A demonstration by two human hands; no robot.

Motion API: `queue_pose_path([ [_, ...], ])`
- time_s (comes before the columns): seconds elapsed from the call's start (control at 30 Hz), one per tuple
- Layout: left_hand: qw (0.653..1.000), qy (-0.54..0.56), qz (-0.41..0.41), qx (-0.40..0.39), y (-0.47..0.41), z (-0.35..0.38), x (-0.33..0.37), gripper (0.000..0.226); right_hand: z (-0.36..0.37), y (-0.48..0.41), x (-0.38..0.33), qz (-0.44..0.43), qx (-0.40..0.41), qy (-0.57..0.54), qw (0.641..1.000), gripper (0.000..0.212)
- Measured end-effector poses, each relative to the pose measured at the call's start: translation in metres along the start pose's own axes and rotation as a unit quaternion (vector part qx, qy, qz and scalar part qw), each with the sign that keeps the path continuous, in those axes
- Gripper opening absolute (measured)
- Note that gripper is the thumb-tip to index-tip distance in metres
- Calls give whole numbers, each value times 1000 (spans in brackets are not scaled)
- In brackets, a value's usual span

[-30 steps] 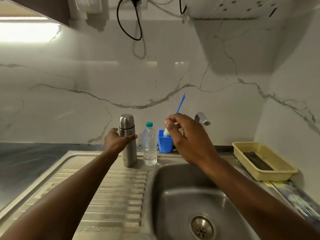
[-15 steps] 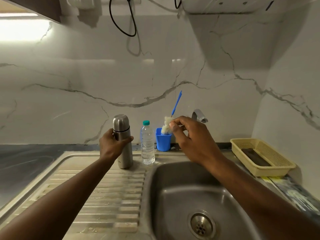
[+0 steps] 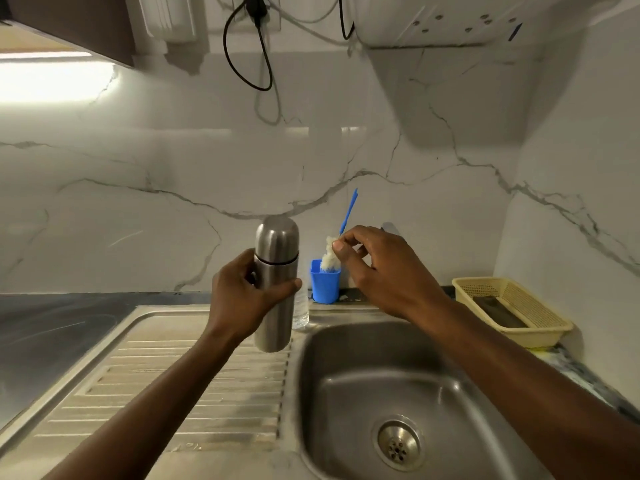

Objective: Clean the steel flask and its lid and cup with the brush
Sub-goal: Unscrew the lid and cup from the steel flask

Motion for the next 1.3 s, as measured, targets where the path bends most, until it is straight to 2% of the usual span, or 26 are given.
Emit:
queue_pose_path([
  [0.23,998,49,16,-34,33,54,20,63,-20,-3,-10,3,-24,12,1000,61],
  [0.37,997,77,-2,-24,43,74,11,58,-18,-2,-10,2,-58,60,997,59],
  [0.53,998,50,-7,-33,52,91,-2,58,-5,6,-7,-6,-95,123,988,62],
  [0.73,998,56,-10,-40,58,94,-12,60,11,5,-6,-44,-116,98,987,47],
  [0.83,995,67,1,-74,53,92,-9,54,11,3,-6,-79,-121,79,986,42],
  [0.9,991,85,-2,-104,49,92,-10,52,9,2,-6,-106,-159,74,979,41],
  [1.03,991,62,19,-118,47,88,-4,61,7,1,-5,-141,-264,67,952,56],
  [1.1,991,52,24,-118,46,86,-2,64,7,1,-6,-152,-292,69,942,60],
  [1.2,991,56,15,-118,46,85,-2,56,8,4,-11,-151,-293,72,941,75],
  [1.3,992,49,14,-112,47,85,-1,53,9,0,-7,-95,-253,138,953,72],
])
Point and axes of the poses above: each hand's wrist, its own y-axis away from the middle knuckle, its own z-axis out of the palm, x = y × z, the point moved 8 cm from there along -y, towards the middle knuckle, and after that the axes turned 11 degrees about y, right-handed, at the moved point
